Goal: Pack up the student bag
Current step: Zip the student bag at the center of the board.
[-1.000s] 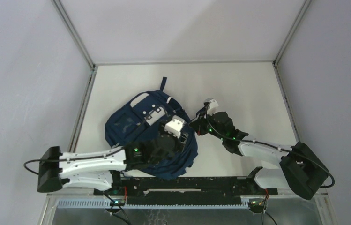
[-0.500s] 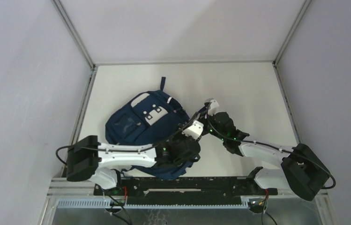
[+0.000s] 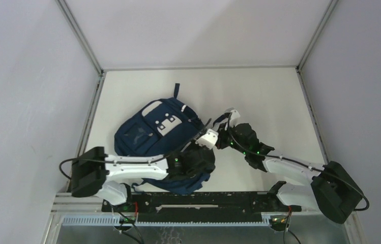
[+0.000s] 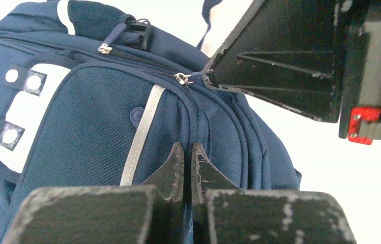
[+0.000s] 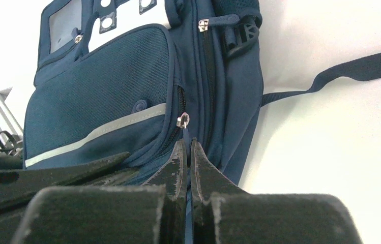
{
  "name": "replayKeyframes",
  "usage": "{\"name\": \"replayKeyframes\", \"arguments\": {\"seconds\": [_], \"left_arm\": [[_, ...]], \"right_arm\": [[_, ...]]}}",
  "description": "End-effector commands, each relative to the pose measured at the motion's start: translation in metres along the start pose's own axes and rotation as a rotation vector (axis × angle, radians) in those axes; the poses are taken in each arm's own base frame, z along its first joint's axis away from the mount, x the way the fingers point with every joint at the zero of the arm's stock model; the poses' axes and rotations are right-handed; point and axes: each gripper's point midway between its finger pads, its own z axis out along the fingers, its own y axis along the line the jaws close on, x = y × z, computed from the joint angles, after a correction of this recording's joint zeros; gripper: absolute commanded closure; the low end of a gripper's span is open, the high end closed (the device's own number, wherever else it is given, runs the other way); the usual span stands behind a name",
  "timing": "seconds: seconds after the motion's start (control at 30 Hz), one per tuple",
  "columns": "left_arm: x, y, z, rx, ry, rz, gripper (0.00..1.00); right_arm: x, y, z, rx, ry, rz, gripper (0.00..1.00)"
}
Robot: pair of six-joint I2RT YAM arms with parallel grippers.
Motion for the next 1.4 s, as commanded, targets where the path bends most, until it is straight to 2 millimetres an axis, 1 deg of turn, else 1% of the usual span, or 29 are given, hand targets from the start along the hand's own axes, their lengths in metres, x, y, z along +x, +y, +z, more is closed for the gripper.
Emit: {"name": "replayKeyframes", "arguments": {"seconds": [0.0,0.03,0.1,0.13,0.2,0.33,0.4,0.5,0.57,0.77,0.9,0.97,1.03,1.1,1.17,1.2,1.27,1.33,1.37], "left_arm": [[0.003,-0.003,-0.021,0.225,0.001,0.043,1.0],[0.003,-0.014,-0.031,0.335,-0.015,0.042,1.0],[0.001,-0.029,-0.052,0.51,-0.066,0.024,1.0],[-0.006,-0.034,-0.064,0.588,-0.123,-0.007,1.0],[-0.009,-0.041,-0.083,0.707,-0.182,-0.019,1.0],[-0.007,-0.049,-0.111,0.872,-0.231,-0.029,1.0],[0.0,-0.055,-0.124,0.953,-0.217,-0.021,1.0],[0.008,-0.057,-0.133,1.004,-0.203,-0.016,1.0],[0.009,-0.053,-0.133,0.994,-0.208,-0.043,1.0],[0.005,-0.041,-0.135,0.955,-0.224,-0.076,1.0],[0.006,-0.028,-0.135,0.91,-0.232,-0.103,1.0],[0.009,-0.017,-0.13,0.853,-0.23,-0.117,1.0],[0.016,-0.006,-0.122,0.787,-0.23,-0.123,1.0],[0.016,0.002,-0.121,0.756,-0.249,-0.137,1.0],[0.014,0.01,-0.121,0.734,-0.278,-0.16,1.0],[0.012,0.013,-0.121,0.725,-0.29,-0.172,1.0],[0.01,0.018,-0.122,0.709,-0.303,-0.189,1.0],[0.01,0.02,-0.122,0.699,-0.307,-0.205,1.0],[0.011,0.022,-0.12,0.687,-0.306,-0.211,1.0]], "right_arm": [[-0.012,0.004,-0.013,0.001,-0.037,-0.015,1.0],[-0.009,0.008,-0.017,-0.007,-0.029,-0.022,1.0],[-0.007,0.012,-0.025,-0.004,-0.027,-0.039,1.0],[-0.005,0.011,-0.029,0.003,-0.018,-0.043,1.0],[-0.008,0.011,-0.038,0.009,-0.03,-0.042,1.0],[-0.013,0.016,-0.052,-0.021,-0.04,-0.051,1.0],[-0.008,0.02,-0.056,-0.039,-0.021,-0.06,1.0],[0.003,0.02,-0.055,-0.033,0.017,-0.074,1.0],[0.009,0.016,-0.052,-0.012,0.033,-0.089,1.0],[0.015,0.002,-0.036,0.033,0.047,-0.074,1.0],[0.024,-0.001,-0.03,0.03,0.066,-0.051,1.0],[0.027,0.004,-0.033,0.005,0.075,-0.049,1.0],[0.032,0.013,-0.04,-0.038,0.089,-0.066,1.0],[0.043,0.028,-0.045,-0.101,0.131,-0.089,1.0],[0.058,0.041,-0.049,-0.148,0.188,-0.099,1.0],[0.066,0.046,-0.05,-0.164,0.214,-0.103,0.93],[0.078,0.048,-0.05,-0.157,0.252,-0.096,0.73],[0.083,0.052,-0.05,-0.169,0.27,-0.107,0.61],[0.084,0.054,-0.05,-0.174,0.275,-0.117,0.57]]}}
